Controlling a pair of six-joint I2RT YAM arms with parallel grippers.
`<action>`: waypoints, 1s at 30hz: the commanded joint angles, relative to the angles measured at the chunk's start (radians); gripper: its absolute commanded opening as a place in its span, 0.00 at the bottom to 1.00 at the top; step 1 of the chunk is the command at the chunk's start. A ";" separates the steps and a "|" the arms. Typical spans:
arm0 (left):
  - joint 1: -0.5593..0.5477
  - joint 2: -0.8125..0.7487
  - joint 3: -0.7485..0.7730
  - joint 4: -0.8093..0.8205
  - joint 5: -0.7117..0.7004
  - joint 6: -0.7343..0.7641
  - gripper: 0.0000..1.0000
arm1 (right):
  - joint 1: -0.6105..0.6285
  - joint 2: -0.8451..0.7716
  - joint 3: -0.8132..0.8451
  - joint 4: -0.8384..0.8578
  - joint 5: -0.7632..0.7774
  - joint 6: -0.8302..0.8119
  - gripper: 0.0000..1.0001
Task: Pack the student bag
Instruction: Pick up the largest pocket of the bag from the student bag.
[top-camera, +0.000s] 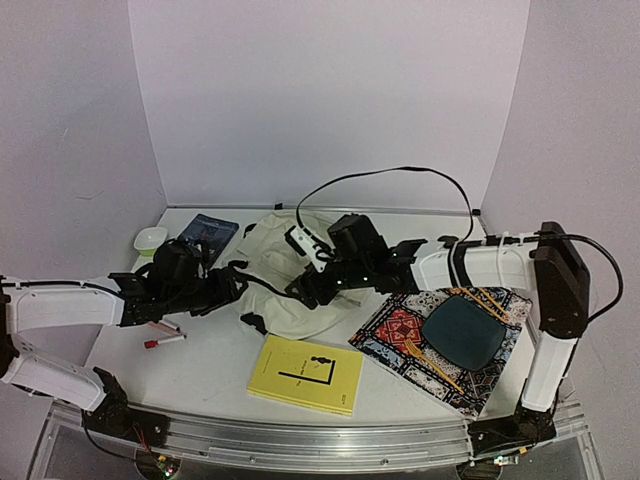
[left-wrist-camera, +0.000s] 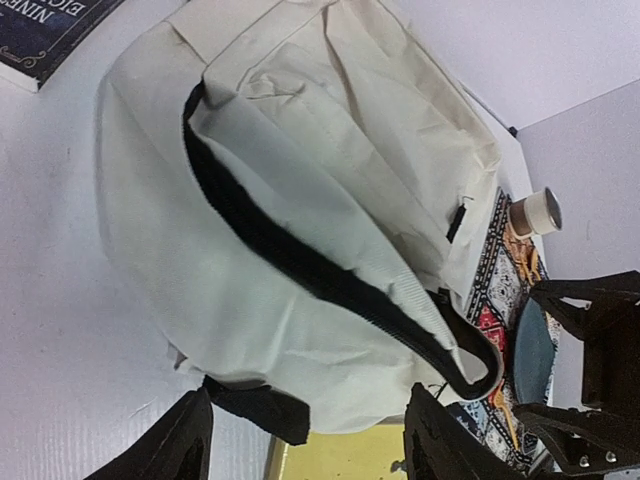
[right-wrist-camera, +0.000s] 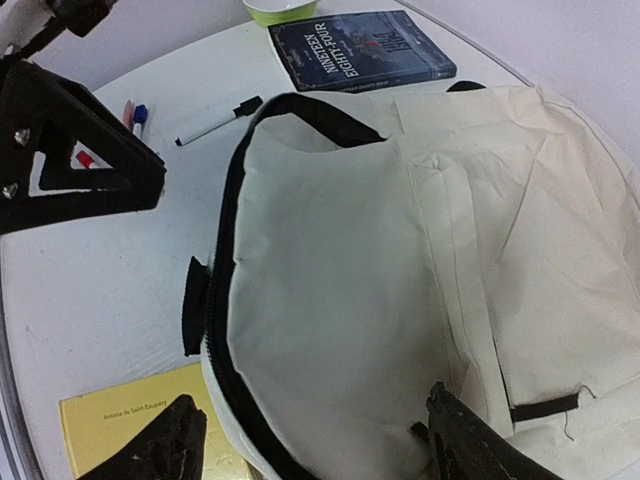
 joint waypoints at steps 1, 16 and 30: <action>0.017 -0.020 -0.045 0.032 -0.042 0.015 0.67 | 0.028 0.066 0.100 -0.021 0.013 -0.015 0.77; 0.021 0.044 -0.061 0.129 0.038 0.010 0.68 | 0.037 0.178 0.238 -0.101 0.201 -0.012 0.71; 0.021 0.057 -0.043 0.131 0.035 0.025 0.68 | 0.029 0.096 0.210 -0.108 0.261 -0.004 0.60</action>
